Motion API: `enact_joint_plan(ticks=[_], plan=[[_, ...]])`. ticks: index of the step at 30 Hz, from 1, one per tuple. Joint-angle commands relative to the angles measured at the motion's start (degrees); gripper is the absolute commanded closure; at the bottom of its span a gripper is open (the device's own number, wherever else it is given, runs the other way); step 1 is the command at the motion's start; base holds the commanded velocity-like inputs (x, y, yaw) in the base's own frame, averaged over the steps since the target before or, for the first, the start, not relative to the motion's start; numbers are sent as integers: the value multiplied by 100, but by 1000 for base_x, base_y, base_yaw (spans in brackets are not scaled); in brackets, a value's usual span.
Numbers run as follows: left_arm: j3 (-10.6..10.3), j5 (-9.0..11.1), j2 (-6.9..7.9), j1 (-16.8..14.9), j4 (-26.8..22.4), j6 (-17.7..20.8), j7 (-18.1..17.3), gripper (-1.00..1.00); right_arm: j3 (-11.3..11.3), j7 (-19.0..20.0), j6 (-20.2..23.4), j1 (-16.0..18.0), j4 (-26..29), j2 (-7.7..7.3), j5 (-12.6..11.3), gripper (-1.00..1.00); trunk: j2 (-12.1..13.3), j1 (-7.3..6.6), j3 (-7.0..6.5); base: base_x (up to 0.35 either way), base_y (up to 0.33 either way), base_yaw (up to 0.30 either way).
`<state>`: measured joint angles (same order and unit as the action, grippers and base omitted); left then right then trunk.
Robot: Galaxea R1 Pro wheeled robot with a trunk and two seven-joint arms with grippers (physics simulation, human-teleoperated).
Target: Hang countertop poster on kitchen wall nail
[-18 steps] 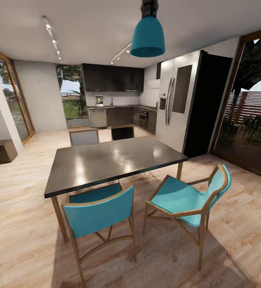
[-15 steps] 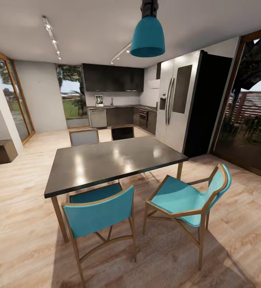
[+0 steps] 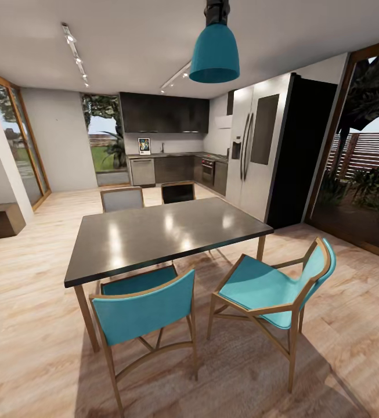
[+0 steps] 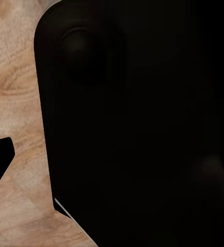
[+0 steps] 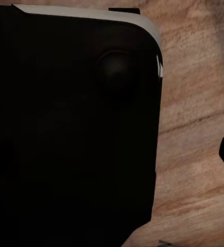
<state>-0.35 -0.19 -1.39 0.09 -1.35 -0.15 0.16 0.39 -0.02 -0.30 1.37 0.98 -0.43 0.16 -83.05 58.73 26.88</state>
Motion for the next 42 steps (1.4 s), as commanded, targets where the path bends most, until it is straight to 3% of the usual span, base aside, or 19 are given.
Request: enact_joint_plan(ticks=[1,7,15,20,21,25,33,35,42], plan=[[-3,-2,0,1,-7,-2,2,-100,4,0,-3,2,0,-1,2,-100,-3,0,5,0,0,0],[-4,-3,-13,-1,-23,-7,2,-100,-3,0,-7,18,14,-4,3,-100,-3,0,5,0,0,0],[29,-10,-74,-8,-280,-71,-25,-100,-28,-20,-236,282,261,-244,-17,-100,-3,0,5,0,0,0],[33,-8,-85,-9,-440,-78,-31,-100,-36,-23,-397,437,425,-279,-23,-100,-3,0,5,0,0,0],[34,-8,-86,-9,-2808,-79,-32,-100,-36,-24,-1248,440,2318,-281,-23,-100,-3,0,5,0,0,0],[38,-8,-88,-9,-3188,-81,-30,-100,-41,-24,-1293,448,2577,-288,-30,-100,-3,0,5,0,0,0],[76,0,29,-9,-3382,-133,-32,-100,-36,-25,-1313,452,2671,-288,-22,-100,-3,0,5,0,0,0],[102,9,72,-9,-3344,-340,-33,-100,6,-17,-1315,450,2648,-284,-5,-100,-3,0,5,0,0,0],[97,8,77,-9,-3319,-371,-42,-100,8,-16,-1315,444,2644,-278,-6,-100,-3,0,5,0,0,39]])
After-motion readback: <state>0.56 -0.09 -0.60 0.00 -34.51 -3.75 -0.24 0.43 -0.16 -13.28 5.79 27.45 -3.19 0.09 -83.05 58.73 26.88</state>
